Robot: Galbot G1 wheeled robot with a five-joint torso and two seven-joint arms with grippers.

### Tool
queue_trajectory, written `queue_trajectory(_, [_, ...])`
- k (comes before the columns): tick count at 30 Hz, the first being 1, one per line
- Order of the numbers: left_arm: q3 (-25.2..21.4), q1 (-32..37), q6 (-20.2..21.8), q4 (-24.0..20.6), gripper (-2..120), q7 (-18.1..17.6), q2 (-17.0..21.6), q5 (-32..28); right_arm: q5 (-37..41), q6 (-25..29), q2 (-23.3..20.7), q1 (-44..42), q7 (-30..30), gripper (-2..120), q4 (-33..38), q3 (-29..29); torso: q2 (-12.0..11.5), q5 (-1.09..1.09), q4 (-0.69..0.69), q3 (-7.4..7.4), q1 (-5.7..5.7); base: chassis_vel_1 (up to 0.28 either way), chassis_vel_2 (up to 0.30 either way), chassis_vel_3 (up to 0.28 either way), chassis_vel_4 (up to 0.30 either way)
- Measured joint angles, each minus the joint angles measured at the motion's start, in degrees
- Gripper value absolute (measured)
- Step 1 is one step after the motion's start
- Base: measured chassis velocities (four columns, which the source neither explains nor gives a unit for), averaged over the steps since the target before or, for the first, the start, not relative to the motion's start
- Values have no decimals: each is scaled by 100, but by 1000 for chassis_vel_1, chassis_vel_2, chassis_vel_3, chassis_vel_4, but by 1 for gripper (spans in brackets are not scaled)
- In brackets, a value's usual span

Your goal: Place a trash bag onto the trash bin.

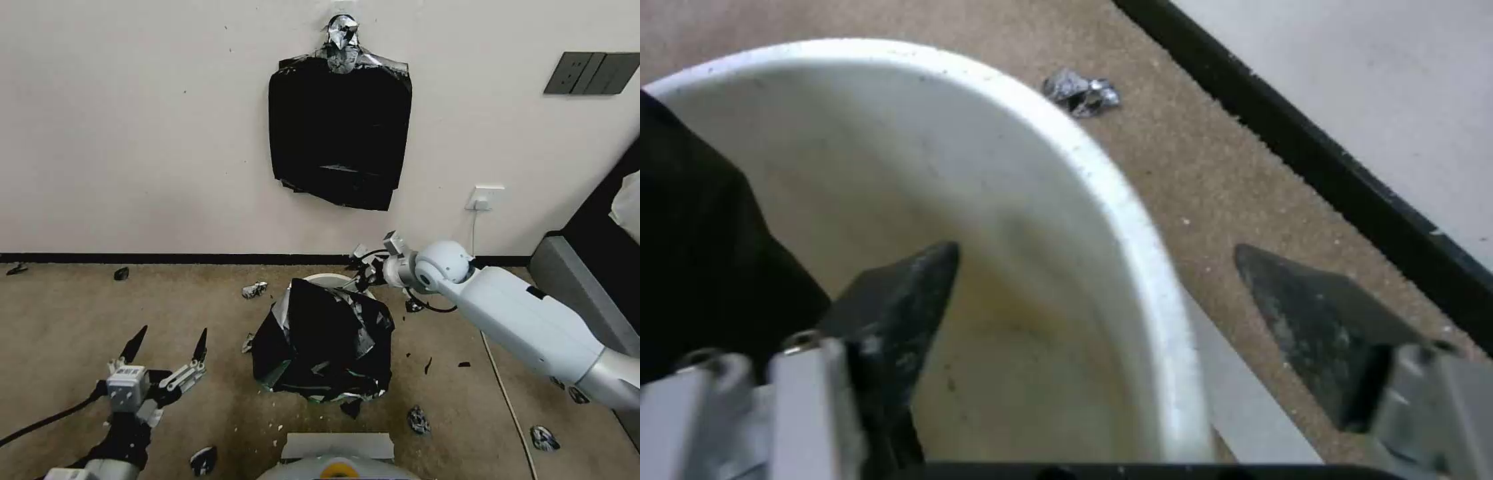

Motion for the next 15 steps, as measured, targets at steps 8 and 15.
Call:
queue_trajectory(8, [79,33,1,-20,100,-17,-146,-15,-123,77,56,-37,-45,45,-69,-61,0,0,-1,0,0,0,0,0,0])
queue_trajectory(15, [42,32,-4,-14,100,-29,-164,-55,-150,139,91,-28,-36,21,-149,-133,0,0,-1,0,0,0,0,0,0])
